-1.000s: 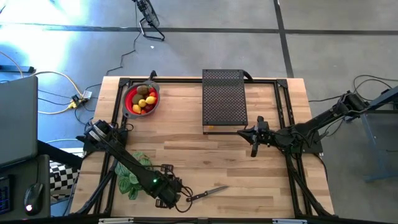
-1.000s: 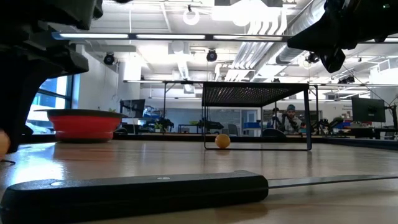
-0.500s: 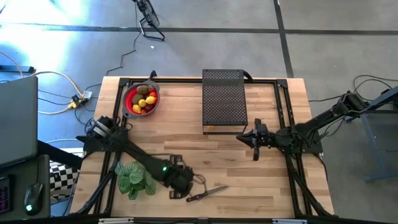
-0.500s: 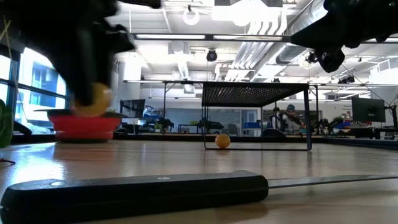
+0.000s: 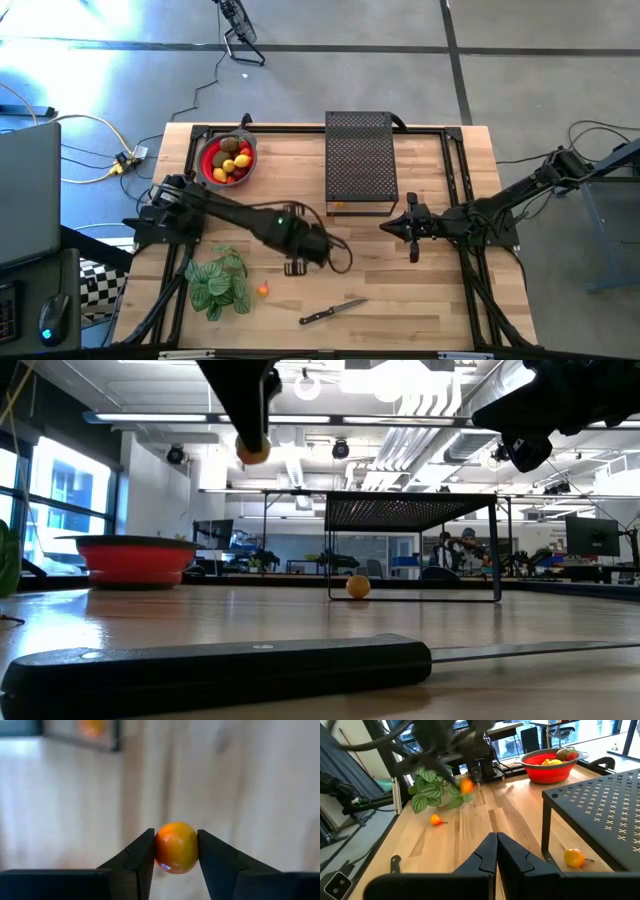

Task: Pick & Place Fruit
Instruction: Put the orange pear into the strainer bowl

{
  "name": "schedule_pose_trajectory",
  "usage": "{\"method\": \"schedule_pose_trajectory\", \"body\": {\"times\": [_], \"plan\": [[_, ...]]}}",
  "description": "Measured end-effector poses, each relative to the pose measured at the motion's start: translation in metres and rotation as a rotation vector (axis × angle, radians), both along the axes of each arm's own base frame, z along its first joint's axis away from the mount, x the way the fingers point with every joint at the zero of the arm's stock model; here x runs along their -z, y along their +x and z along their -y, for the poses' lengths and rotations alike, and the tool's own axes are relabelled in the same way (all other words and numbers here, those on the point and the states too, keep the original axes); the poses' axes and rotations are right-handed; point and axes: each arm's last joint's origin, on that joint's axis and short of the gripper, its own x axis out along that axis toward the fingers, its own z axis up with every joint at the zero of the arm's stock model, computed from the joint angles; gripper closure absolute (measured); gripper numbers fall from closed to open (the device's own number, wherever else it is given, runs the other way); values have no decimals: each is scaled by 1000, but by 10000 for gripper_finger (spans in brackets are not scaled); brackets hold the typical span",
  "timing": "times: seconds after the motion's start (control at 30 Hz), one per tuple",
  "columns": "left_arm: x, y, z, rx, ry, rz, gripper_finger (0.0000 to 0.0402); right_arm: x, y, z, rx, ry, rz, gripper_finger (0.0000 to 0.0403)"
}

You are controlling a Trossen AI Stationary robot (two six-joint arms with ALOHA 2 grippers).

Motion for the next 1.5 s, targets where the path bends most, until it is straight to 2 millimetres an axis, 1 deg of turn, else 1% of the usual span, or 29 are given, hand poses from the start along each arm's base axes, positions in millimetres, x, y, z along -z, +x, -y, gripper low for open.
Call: {"method": "schedule_pose_trajectory", "body": {"times": [0.13,0.3,0.4,0.47,0.6,0.73,0.83,0.93,1.1,1.23,1.5], "plan": [[-15,-13,-24,-58,110,-77,270,0,0,0,-1,-5,0,400],[-32,-38,-56,-153,172,-83,270,0,0,0,-1,-9,-1,400],[-41,-59,-75,-227,195,-87,270,0,0,0,2,-9,0,400],[-46,-73,-88,-295,194,-60,270,0,0,0,4,-11,-3,400],[-47,-102,-114,-465,221,-23,270,0,0,0,7,-10,1,400],[-38,-128,-136,-690,289,18,270,0,0,0,8,-10,0,400],[-25,-142,-151,-861,306,27,270,0,0,0,8,-10,-1,400],[-9,-152,-163,-982,319,-5,270,0,0,0,8,-11,-2,400],[15,-163,-182,-1122,341,-73,270,0,0,0,8,-13,-2,400],[34,-170,-196,-1198,342,-92,270,0,0,0,6,-26,-3,400],[60,-182,-215,-1298,338,-101,270,0,0,0,5,-30,-3,400]]}}
